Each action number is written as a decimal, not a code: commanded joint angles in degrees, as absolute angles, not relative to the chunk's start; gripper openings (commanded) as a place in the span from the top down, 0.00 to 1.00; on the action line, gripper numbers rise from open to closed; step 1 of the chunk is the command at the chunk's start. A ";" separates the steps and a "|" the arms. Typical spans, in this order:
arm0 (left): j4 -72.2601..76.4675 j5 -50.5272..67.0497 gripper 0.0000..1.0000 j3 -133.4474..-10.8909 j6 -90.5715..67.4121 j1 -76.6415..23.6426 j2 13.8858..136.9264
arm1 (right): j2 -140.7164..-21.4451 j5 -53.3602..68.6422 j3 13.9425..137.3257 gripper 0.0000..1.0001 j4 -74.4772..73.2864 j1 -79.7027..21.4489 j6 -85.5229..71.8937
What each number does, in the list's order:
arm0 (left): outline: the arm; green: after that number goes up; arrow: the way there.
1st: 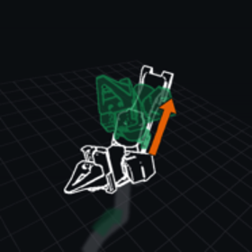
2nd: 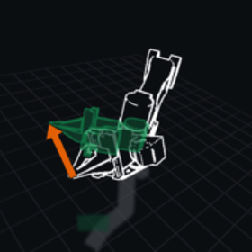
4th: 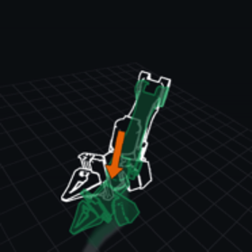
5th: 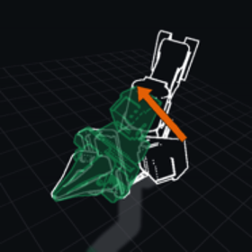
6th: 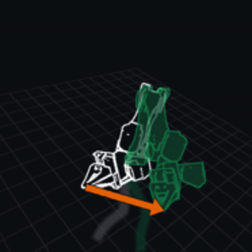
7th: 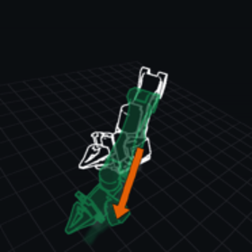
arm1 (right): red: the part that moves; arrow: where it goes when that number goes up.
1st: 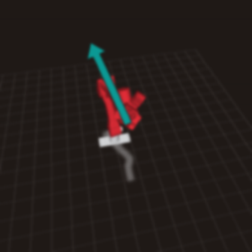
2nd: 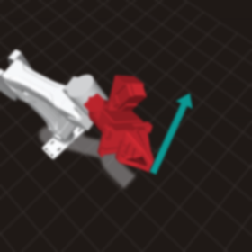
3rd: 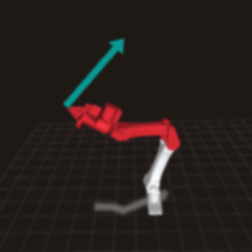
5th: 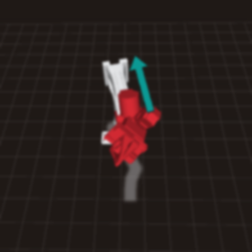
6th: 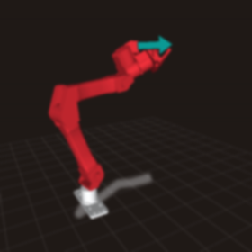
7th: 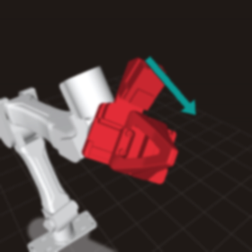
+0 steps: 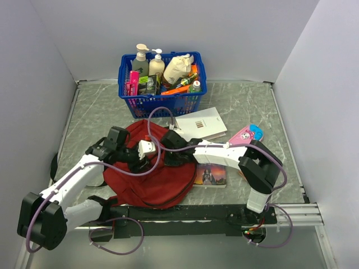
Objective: Pack the student bag
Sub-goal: Unzip the student bag at the center of the board, then pick up the personal item from the center of the board, then place the personal item in the student bag.
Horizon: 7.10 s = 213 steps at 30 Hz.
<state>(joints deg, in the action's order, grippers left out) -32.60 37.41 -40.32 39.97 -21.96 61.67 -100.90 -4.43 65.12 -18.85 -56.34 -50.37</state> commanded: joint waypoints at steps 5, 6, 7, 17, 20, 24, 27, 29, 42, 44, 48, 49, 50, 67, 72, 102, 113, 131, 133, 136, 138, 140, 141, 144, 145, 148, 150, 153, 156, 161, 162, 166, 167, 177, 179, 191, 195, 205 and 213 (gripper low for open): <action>-19.52 30.85 0.42 -38.76 34.10 -24.52 62.14 | -100.02 -2.02 62.05 0.92 -17.23 -56.69 -51.41; -18.73 30.33 0.43 -38.41 33.93 -24.52 62.40 | -99.93 -1.93 61.79 0.92 -16.88 -56.69 -51.59; -17.85 29.37 0.43 -38.15 34.10 -24.52 62.40 | -99.76 -1.93 61.27 0.92 -16.61 -56.78 -51.85; -26.01 29.11 0.41 -38.50 44.47 -28.47 64.86 | -99.14 -1.32 60.03 0.93 -15.29 -56.69 -52.29; -24.79 25.68 0.41 -37.97 45.35 -28.65 65.04 | -98.97 -1.14 59.50 0.94 -14.59 -56.69 -52.47; -18.92 16.66 0.51 -36.92 43.43 -29.71 64.95 | -98.35 -0.88 58.36 0.95 -13.28 -56.69 -52.73; -15.56 12.23 0.54 -37.18 41.31 -29.62 64.69 | -98.00 -0.44 56.96 0.95 -12.05 -56.78 -53.08; -16.34 13.00 0.52 -37.44 40.52 -29.62 64.95 | -97.91 -0.26 56.08 0.95 -11.52 -56.78 -53.52; -22.78 9.95 0.77 -39.11 41.24 -32.70 66.98 | -96.07 -0.18 53.27 0.96 -8.79 -56.60 -53.26; -20.49 5.73 0.98 -40.07 39.73 -32.70 65.40 | -95.72 -0.18 52.91 0.96 -8.35 -56.60 -53.17; -15.65 3.07 0.99 -39.55 36.47 -31.91 60.31 | -95.45 -0.26 52.73 0.96 -7.82 -56.78 -52.65; -14.95 3.42 0.99 -38.59 36.47 -31.82 57.86 | -95.45 -0.26 52.73 0.96 -7.56 -56.69 -52.39; -15.12 5.17 0.99 -38.15 35.87 -31.90 56.61 | -95.10 1.13 52.56 0.96 -6.78 -56.69 -52.21; -18.63 19.16 0.99 -31.55 26.89 -31.99 49.13 | -67.36 -10.97 46.94 0.17 -23.85 -42.48 -51.32; -16.80 17.49 0.99 -31.73 25.84 -32.08 48.25 | -54.16 -15.46 39.56 0.21 -35.66 -29.55 -57.64; -16.35 21.53 0.99 -32.78 21.62 -32.08 43.77 | -59.32 -7.21 29.97 0.09 -40.53 16.00 -50.80; -15.65 22.68 0.99 -32.43 22.67 -32.08 44.47 | -54.85 -0.18 21.63 0.01 -28.67 14.77 -50.71; -15.38 24.17 0.98 -33.84 23.12 -32.08 45.44 | -39.74 -0.79 19.07 0.89 -34.27 8.88 -53.61; -15.21 24.61 0.98 -33.84 22.94 -32.08 45.35 | -37.01 -1.23 20.12 1.00 -36.47 7.74 -53.70; -14.77 24.96 0.98 -33.84 22.50 -32.08 45.18 | -33.32 -0.97 22.93 1.00 -40.16 5.55 -53.62; -14.24 24.79 0.98 -33.58 22.24 -32.08 45.00 | -30.60 -0.79 25.91 1.00 -41.48 3.61 -53.61; -13.80 24.61 0.98 -33.14 22.15 -31.99 44.91 | -29.10 -0.79 28.29 1.00 -42.71 0.29 -53.79; -13.28 24.44 0.98 -33.05 22.15 -32.08 44.83 | -27.96 -0.97 30.65 1.00 -42.89 -2.09 -53.88; -12.75 24.52 0.98 -32.96 22.15 -31.99 44.82 | -27.33 -1.41 35.48 1.00 -43.51 -8.33 -54.23; -12.48 24.61 0.98 -32.96 22.06 -31.91 44.91 | -27.51 -1.41 36.55 1.00 -43.85 -9.74 -54.66; -11.78 24.52 0.98 -32.78 21.62 -31.99 44.83 | -28.65 -0.27 40.16 1.00 -41.85 -14.76 -54.93; -11.51 24.52 0.98 -32.52 21.71 -31.90 44.91 | -29.53 2.28 42.01 1.00 -39.22 -17.92 -54.93; -11.34 24.79 0.98 -32.34 21.62 -31.90 45.17 | -31.37 2.73 45.08 1.00 -36.30 -22.22 -54.85; -11.25 25.05 0.98 -32.61 21.71 -31.90 45.18 | -33.83 0.71 48.68 1.00 -35.50 -26.26 -53.19; -11.86 24.79 0.98 -32.52 22.06 -31.73 45.00 | -36.30 -1.15 54.31 1.00 -34.72 -28.83 -50.98; -11.87 24.79 0.98 -32.43 21.97 -31.73 45.00 | -36.56 -1.23 55.10 1.00 -34.54 -29.26 -50.19; -11.51 24.96 0.98 -32.17 21.53 -31.64 44.91 | -39.54 2.98 55.82 1.00 -30.78 -31.19 -50.88; -11.25 24.96 0.98 -32.25 21.36 -31.55 44.83 | -40.33 4.12 55.11 1.00 -29.72 -32.07 -51.32; -11.60 24.08 0.97 -31.82 21.80 -31.20 44.21 | -57.11 19.15 49.57 1.00 -14.51 -41.83 -54.40; -11.60 24.17 0.98 -31.73 21.71 -31.11 44.12 | -58.97 21.08 48.87 1.00 -11.45 -43.06 -55.01; -11.87 24.69 0.98 -31.55 22.24 -31.03 43.42 | -71.52 32.33 42.89 1.00 3.78 -43.42 -58.98; -12.65 25.22 0.98 -31.82 22.67 -31.03 43.24 | -74.88 33.31 43.50 1.00 4.84 -43.33 -59.41; -14.68 27.86 0.98 -32.26 23.64 -31.03 43.15 | -81.82 29.28 41.75 1.00 12.71 -42.72 -66.95; -17.05 30.67 0.98 -32.78 24.87 -31.03 42.98 | -84.90 21.28 43.59 1.00 22.93 -42.89 -70.22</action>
